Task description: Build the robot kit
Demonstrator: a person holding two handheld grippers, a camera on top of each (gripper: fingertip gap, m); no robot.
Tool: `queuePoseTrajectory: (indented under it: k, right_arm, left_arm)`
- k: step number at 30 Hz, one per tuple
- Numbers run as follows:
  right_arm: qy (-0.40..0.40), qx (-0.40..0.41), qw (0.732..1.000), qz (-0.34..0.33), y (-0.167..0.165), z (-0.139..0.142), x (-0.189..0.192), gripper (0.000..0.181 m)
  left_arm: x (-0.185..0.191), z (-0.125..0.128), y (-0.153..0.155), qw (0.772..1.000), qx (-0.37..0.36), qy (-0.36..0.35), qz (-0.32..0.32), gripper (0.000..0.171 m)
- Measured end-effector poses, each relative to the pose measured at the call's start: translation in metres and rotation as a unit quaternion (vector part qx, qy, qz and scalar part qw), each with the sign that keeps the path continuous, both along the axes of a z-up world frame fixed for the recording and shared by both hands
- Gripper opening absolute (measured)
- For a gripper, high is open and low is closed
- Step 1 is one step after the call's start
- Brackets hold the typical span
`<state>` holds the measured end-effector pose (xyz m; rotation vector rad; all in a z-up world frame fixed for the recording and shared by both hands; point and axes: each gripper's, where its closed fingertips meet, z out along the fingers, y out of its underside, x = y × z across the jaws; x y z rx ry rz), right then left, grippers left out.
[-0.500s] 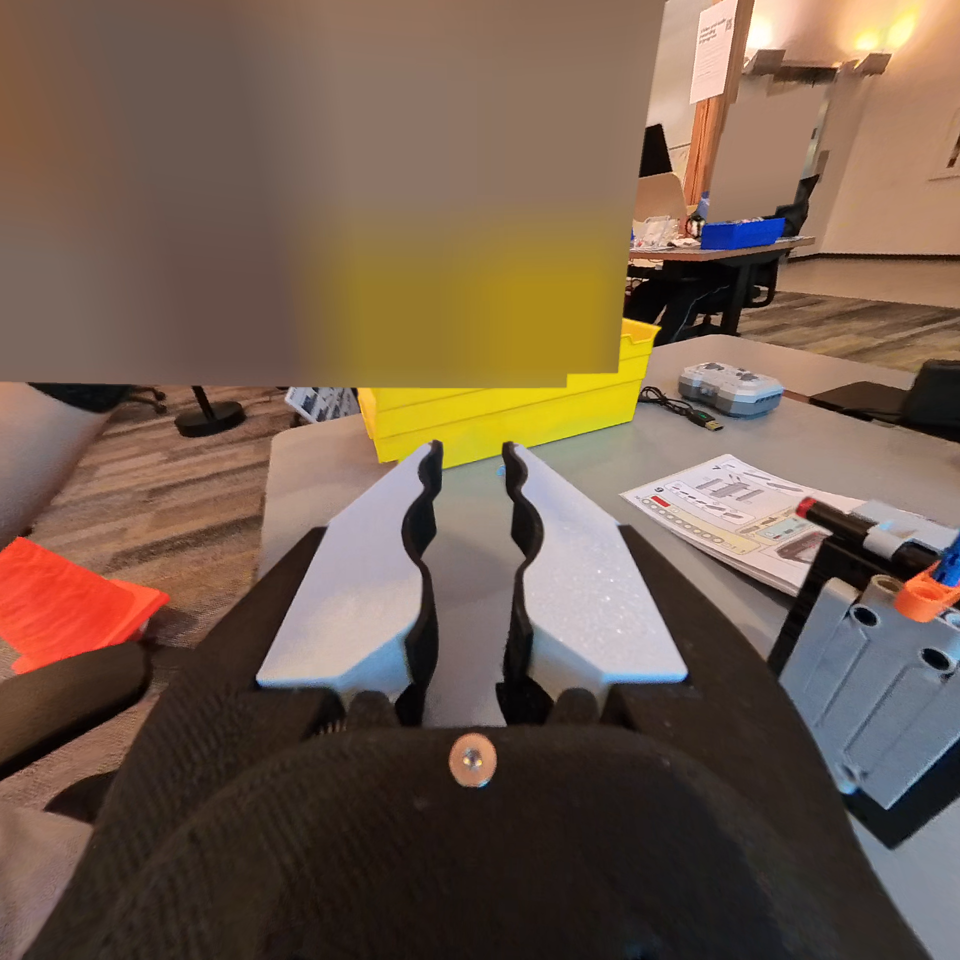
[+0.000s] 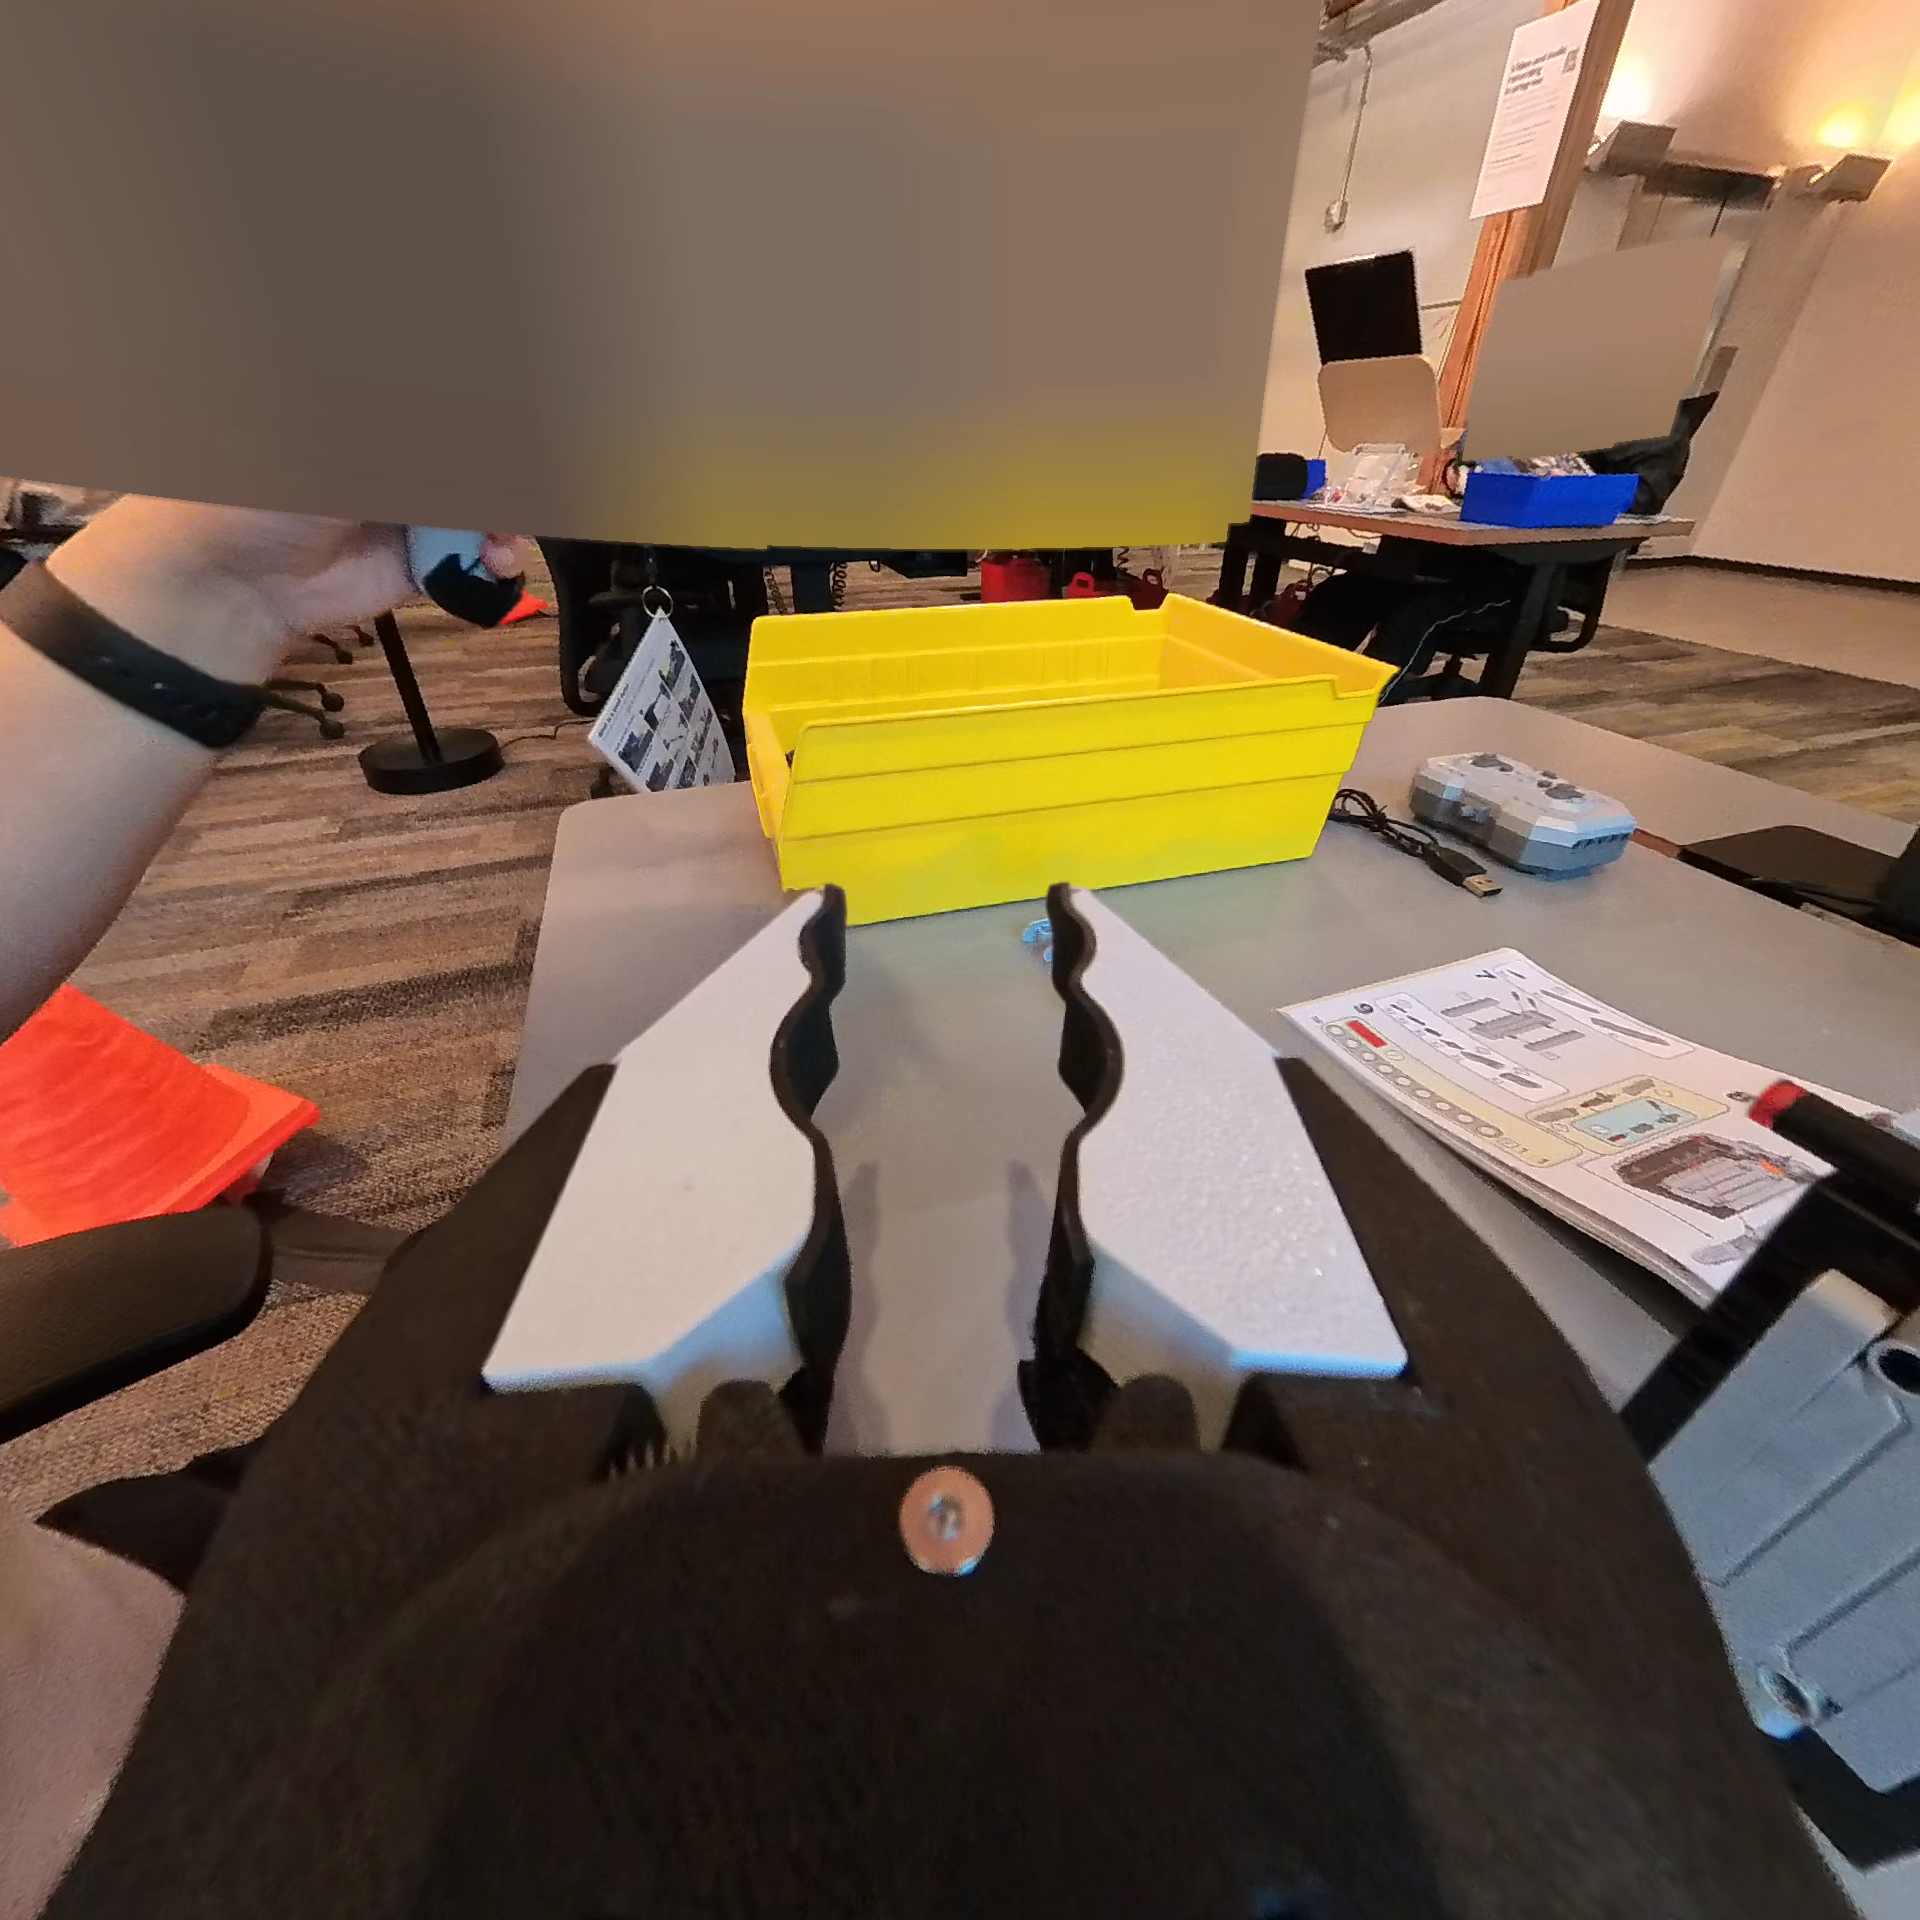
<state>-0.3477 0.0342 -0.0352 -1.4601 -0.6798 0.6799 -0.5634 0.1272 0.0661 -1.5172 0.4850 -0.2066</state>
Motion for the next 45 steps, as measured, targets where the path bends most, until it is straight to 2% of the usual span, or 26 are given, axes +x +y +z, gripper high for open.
queuePoseTrajectory:
  k: [2,4,8,10,14,18,19,22,24,26,28,29,32,35,38,39,41,43,45]
  right_arm:
    - [-0.005,-0.002,1.000,0.002,0.001,-0.003,-0.002,0.037]
    - [-0.011,-0.009,1.000,0.009,0.001,-0.006,-0.006,0.035]
    - [-0.018,-0.017,1.000,0.014,0.003,-0.011,-0.010,0.033]
    - [-0.017,-0.021,1.000,0.014,0.005,-0.012,-0.010,0.033]
    - [-0.015,-0.034,0.999,0.015,0.008,-0.015,-0.010,0.033]
    - [-0.006,-0.046,0.999,0.018,0.010,-0.017,-0.009,0.033]
    - [-0.004,-0.048,0.999,0.021,0.010,-0.017,-0.010,0.032]
    - [-0.005,-0.053,0.998,0.023,0.011,-0.019,-0.010,0.032]
    - [-0.005,-0.056,0.998,0.024,0.012,-0.020,-0.010,0.032]
    - [-0.004,-0.059,0.998,0.024,0.012,-0.021,-0.010,0.032]
    - [-0.001,-0.064,0.998,0.027,0.013,-0.022,-0.011,0.032]
    - [-0.001,-0.066,0.997,0.028,0.013,-0.022,-0.011,0.032]
    - [0.001,-0.070,0.997,0.030,0.014,-0.023,-0.011,0.032]
    - [0.003,-0.075,0.997,0.032,0.014,-0.024,-0.012,0.032]
    - [0.005,-0.078,0.996,0.034,0.015,-0.024,-0.012,0.032]
    - [0.006,-0.079,0.996,0.034,0.015,-0.024,-0.012,0.032]
    - [0.007,-0.081,0.996,0.033,0.015,-0.025,-0.011,0.032]
    - [0.010,-0.082,0.996,0.032,0.016,-0.024,-0.011,0.032]
    - [0.011,-0.084,0.996,0.032,0.016,-0.025,-0.010,0.032]
  left_arm:
    - [-0.016,-0.015,0.010,0.998,-0.029,0.059,0.005,0.069]
    - [-0.023,-0.042,0.020,0.986,-0.098,0.133,-0.023,0.053]
    - [-0.031,-0.095,0.045,0.937,-0.217,0.259,-0.089,0.045]
    - [-0.030,-0.115,0.053,0.907,-0.237,0.323,-0.132,0.025]
    - [-0.034,-0.153,0.054,0.828,-0.305,0.428,-0.196,0.018]
    - [-0.027,-0.173,0.062,0.796,-0.326,0.447,-0.246,0.015]
    - [-0.029,-0.180,0.063,0.781,-0.333,0.463,-0.254,0.016]
    - [-0.030,-0.199,0.064,0.744,-0.340,0.502,-0.281,0.027]
    - [-0.029,-0.205,0.067,0.734,-0.345,0.511,-0.284,0.037]
    - [-0.027,-0.204,0.070,0.735,-0.359,0.501,-0.283,0.040]
    - [-0.022,-0.198,0.069,0.742,-0.382,0.466,-0.292,0.040]
    - [-0.021,-0.196,0.063,0.739,-0.407,0.443,-0.304,0.041]
    - [-0.023,-0.194,0.042,0.710,-0.477,0.399,-0.331,0.038]
    - [-0.026,-0.205,0.030,0.683,-0.513,0.405,-0.327,0.043]
    - [-0.024,-0.215,0.030,0.671,-0.521,0.422,-0.317,0.043]
    - [-0.027,-0.220,0.031,0.663,-0.523,0.438,-0.309,0.042]
    - [-0.028,-0.222,0.038,0.661,-0.503,0.469,-0.299,0.033]
    - [-0.028,-0.221,0.042,0.660,-0.499,0.478,-0.294,0.030]
    - [-0.030,-0.221,0.049,0.662,-0.500,0.480,-0.284,0.016]
